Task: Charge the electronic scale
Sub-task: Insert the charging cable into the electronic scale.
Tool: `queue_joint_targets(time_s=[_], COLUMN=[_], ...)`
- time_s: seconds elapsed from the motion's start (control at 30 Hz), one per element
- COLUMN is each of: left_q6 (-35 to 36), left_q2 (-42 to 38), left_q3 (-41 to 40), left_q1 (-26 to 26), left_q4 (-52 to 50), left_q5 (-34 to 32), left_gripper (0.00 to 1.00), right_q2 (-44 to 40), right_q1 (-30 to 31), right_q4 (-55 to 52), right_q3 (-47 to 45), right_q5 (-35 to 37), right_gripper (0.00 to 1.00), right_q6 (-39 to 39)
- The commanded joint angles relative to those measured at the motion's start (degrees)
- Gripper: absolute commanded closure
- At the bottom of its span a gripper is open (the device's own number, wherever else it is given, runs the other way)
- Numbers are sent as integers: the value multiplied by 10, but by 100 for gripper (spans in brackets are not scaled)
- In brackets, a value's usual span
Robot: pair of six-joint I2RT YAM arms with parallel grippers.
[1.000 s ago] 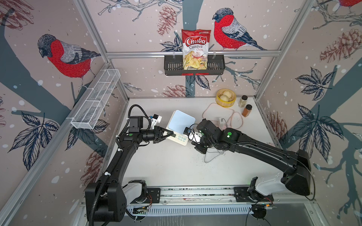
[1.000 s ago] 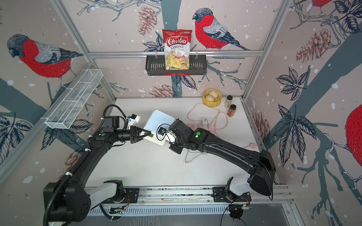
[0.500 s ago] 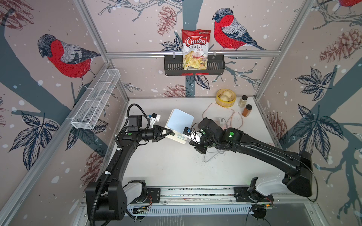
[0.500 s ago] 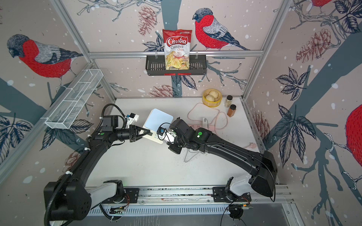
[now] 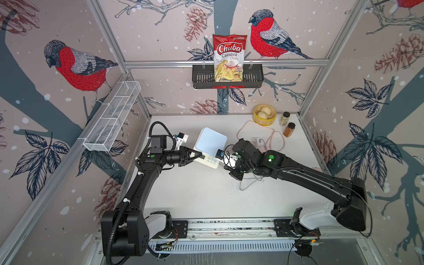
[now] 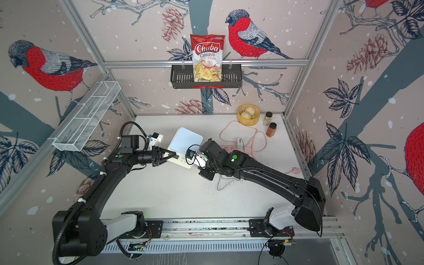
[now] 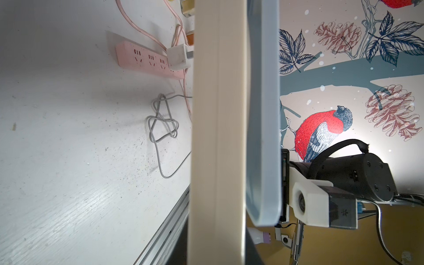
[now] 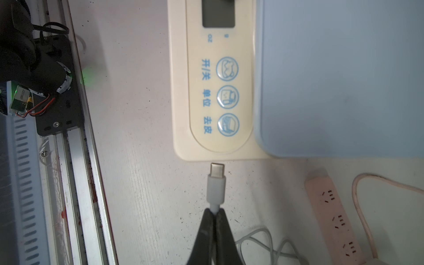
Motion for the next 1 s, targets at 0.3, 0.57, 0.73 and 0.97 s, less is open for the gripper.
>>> queue_joint_targets(time_s=[0.3,0.57,0.73,0.97], left_q6=[8,6,5,4], left_q2=[-1,-2,-4,-4], left_q3=[4,2,2,2], left_q1=[0,0,0,-2], left_q4=[28,29,29,29], left_q5=[31,30,29,28], left_gripper=[100,100,100,100], right_q2=[11,6,10,18], right_q1=[-3,-7,-7,-7], right_q4=[-6,-2,-2,-2], right_q3=[8,13,18,22], right_q5=[2,-2,-6,-11], right_gripper=[100,100,100,100], right_q6=[-5,-3,-5,-8])
